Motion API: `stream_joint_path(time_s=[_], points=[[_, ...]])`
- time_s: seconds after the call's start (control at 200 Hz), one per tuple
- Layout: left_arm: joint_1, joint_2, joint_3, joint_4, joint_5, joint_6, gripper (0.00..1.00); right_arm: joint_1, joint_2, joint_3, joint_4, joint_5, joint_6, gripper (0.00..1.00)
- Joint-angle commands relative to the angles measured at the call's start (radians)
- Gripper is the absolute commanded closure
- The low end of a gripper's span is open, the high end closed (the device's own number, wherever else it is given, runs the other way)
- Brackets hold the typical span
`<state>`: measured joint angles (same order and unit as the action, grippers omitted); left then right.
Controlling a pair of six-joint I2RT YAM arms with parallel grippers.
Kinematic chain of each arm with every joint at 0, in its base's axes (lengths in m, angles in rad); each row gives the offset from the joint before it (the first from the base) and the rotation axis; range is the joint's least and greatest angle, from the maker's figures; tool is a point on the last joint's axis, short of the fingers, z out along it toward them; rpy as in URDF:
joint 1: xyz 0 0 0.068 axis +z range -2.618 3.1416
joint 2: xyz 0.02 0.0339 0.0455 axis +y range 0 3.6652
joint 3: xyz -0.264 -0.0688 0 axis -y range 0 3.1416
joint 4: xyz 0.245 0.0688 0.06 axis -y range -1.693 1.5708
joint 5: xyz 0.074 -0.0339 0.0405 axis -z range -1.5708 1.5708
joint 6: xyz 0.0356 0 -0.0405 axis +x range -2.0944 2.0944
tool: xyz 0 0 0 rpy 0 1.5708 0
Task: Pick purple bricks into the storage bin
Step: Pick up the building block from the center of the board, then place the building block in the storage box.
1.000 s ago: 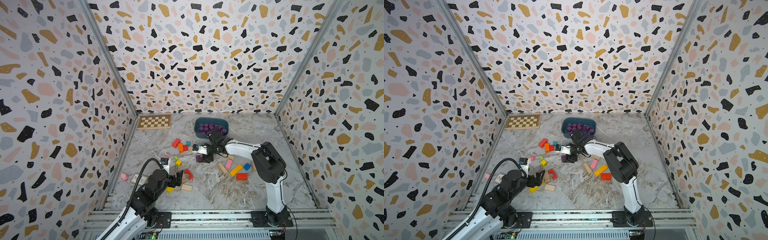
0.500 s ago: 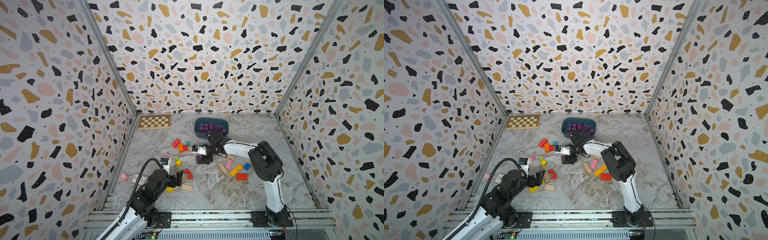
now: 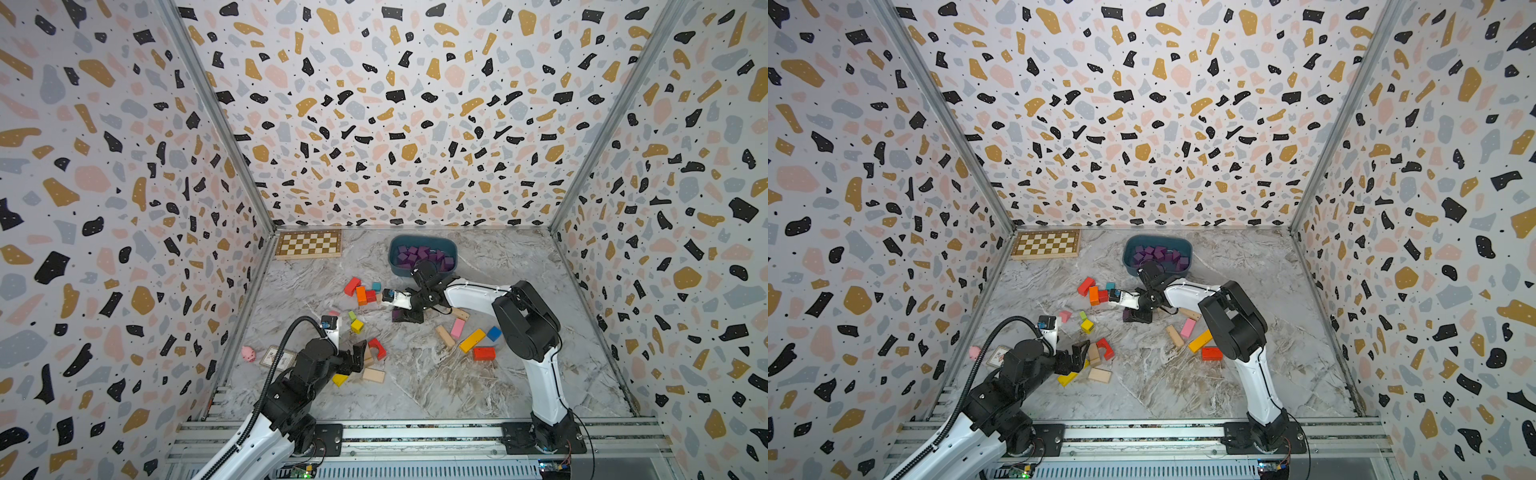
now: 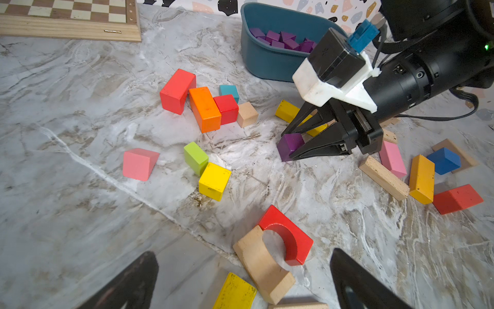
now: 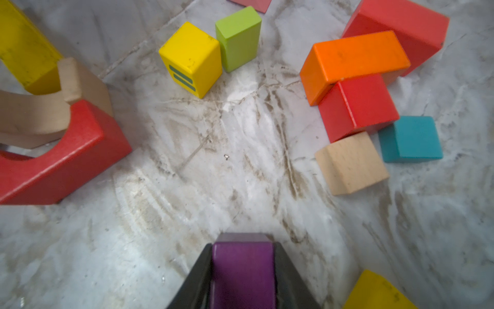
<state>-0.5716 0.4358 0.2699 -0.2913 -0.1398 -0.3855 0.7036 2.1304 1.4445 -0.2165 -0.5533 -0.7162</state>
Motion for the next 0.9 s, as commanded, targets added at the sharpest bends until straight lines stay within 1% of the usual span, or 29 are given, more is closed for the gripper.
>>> stream_joint_path(time_s=[0.0, 0.15, 0.205, 0.431, 0.551, 0.716, 0.896], points=[[-0.001, 0.001, -0.010, 0.017, -0.002, 0.005, 0.01, 0.005, -0.047, -0.005, -0.024, -0.005, 0.005, 0.67], [-0.001, 0.001, -0.010, 0.018, -0.003, 0.005, 0.01, 0.006, -0.058, -0.012, -0.026, -0.003, 0.006, 0.71], [-0.001, 0.001, -0.010, 0.017, -0.002, 0.005, 0.01, 0.005, -0.065, -0.012, -0.031, -0.007, 0.003, 0.74], [-0.001, 0.001, -0.011, 0.018, -0.002, 0.005, 0.01, 0.002, -0.111, 0.000, -0.072, 0.012, -0.014, 0.75], [-0.001, 0.001, -0.011, 0.018, -0.003, 0.005, 0.01, -0.017, -0.146, 0.031, -0.114, 0.019, -0.034, 0.74], [-0.001, 0.004, -0.011, 0.019, -0.001, 0.004, 0.01, -0.094, -0.162, 0.112, -0.176, -0.005, -0.055, 0.74], [-0.001, 0.001, -0.011, 0.018, 0.000, 0.006, 0.01, -0.223, -0.136, 0.220, -0.209, -0.042, -0.061, 0.73]])
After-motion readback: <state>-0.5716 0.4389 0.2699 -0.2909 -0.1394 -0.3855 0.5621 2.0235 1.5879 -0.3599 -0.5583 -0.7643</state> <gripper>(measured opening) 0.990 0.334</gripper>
